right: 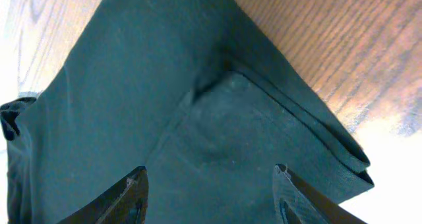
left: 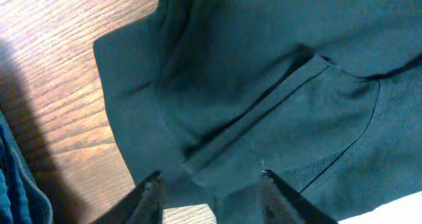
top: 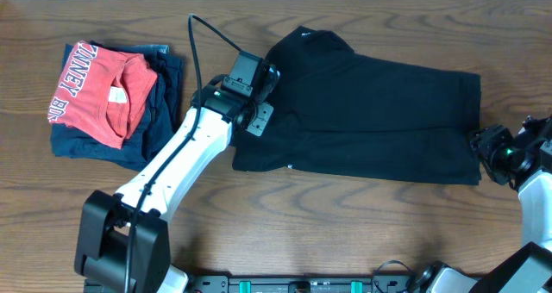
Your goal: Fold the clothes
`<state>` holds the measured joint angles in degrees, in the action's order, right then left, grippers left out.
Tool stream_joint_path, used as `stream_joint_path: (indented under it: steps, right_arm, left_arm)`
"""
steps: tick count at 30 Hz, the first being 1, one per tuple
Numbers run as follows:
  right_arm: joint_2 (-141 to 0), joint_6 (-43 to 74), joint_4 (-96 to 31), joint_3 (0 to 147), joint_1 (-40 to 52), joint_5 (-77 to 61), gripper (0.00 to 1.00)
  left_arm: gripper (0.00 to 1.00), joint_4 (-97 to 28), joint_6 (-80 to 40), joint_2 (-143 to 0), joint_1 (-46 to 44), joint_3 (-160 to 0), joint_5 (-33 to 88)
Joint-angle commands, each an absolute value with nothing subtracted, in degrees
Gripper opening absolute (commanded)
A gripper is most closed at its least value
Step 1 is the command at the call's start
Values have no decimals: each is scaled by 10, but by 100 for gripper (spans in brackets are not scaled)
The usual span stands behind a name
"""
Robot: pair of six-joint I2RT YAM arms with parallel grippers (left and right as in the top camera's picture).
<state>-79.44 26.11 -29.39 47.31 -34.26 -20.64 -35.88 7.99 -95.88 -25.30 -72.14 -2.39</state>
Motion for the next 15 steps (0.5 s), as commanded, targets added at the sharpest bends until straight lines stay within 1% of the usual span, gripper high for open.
stream_joint_path:
  steps: [1, 5, 9, 11, 14, 15]
  right_arm:
    - [-792, 230, -302, 480, -339, -215, 58]
    - [-765, 208, -333, 486, -339, -229, 56]
    - [-723, 190, -401, 502, -334, -229, 56]
    - [-710, 190, -446, 503, -333, -227, 59]
    - [-716, 190, -512, 499, -333, -172, 69]
    - [-720, 190, -521, 496, -333, -148, 71]
  left_arm:
    - [53, -369, 76, -952, -254, -736, -41]
    - [56, -411, 47, -930, -254, -747, -41]
    - [58, -473, -3, -908, -254, -747, -31]
    - [58, -510, -21, -910, -254, -745, -11]
    - [59, -529, -40, -915, -254, -718, 10]
    - [60, -528, -44, -918, -254, -708, 10]
